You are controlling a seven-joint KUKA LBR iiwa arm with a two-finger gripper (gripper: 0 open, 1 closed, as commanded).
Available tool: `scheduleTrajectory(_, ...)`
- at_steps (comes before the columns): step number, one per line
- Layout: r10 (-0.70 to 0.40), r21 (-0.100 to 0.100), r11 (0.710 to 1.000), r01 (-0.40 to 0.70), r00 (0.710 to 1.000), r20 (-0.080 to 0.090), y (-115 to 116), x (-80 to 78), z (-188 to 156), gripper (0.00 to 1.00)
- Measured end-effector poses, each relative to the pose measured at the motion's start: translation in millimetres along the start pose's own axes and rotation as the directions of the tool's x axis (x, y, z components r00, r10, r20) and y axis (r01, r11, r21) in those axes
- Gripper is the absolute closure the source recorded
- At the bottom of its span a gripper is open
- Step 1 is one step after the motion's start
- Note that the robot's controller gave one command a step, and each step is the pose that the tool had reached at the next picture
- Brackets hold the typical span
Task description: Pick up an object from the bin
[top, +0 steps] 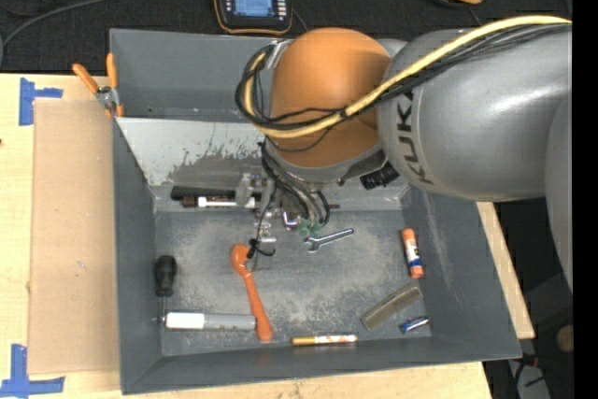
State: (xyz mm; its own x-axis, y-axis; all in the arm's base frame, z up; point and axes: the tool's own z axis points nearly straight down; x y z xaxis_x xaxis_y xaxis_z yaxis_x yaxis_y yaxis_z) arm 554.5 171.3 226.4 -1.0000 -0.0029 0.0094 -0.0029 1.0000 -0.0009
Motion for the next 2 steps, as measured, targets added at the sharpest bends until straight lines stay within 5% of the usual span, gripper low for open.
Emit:
scheduleTrajectory(1, 0.005, -0.001, 1.000, -0.005, 1.000, 0.007, -1.2, -1.8, -3.9, 0.00)
scheduleTrajectory(2, -0.330, 0.001, 0.944, 0.330, 0.944, 0.006, -21.4, -6.2, 85.6, 0.00)
